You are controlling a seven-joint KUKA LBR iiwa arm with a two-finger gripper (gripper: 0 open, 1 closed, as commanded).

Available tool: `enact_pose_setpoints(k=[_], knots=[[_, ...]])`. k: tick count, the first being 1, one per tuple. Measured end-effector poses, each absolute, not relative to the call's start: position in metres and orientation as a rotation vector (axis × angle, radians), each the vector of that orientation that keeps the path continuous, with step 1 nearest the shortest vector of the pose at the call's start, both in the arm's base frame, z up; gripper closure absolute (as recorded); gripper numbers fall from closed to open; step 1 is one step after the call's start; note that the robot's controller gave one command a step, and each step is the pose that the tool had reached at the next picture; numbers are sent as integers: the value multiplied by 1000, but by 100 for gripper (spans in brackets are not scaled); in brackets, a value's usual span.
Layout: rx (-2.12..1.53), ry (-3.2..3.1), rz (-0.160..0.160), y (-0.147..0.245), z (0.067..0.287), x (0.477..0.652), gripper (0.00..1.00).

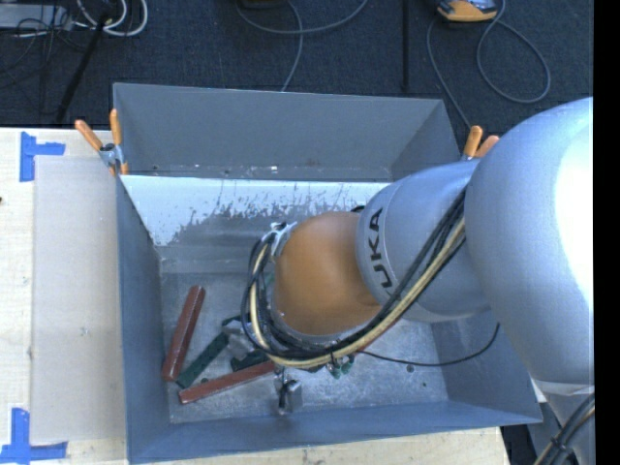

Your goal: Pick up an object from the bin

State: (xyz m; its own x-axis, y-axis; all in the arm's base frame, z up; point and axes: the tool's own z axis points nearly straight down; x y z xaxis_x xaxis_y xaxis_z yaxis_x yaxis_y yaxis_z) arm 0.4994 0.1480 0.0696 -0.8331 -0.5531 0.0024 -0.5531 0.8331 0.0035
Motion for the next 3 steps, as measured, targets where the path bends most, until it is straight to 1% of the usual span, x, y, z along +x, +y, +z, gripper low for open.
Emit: enact_pose_setpoints(k=[1, 2, 3], knots=[[898, -3011, -3, 146, 72, 502, 100], [1418, -2810, 6, 77, 137, 548, 100], [1486, -2764, -2, 47, 106, 545, 100]])
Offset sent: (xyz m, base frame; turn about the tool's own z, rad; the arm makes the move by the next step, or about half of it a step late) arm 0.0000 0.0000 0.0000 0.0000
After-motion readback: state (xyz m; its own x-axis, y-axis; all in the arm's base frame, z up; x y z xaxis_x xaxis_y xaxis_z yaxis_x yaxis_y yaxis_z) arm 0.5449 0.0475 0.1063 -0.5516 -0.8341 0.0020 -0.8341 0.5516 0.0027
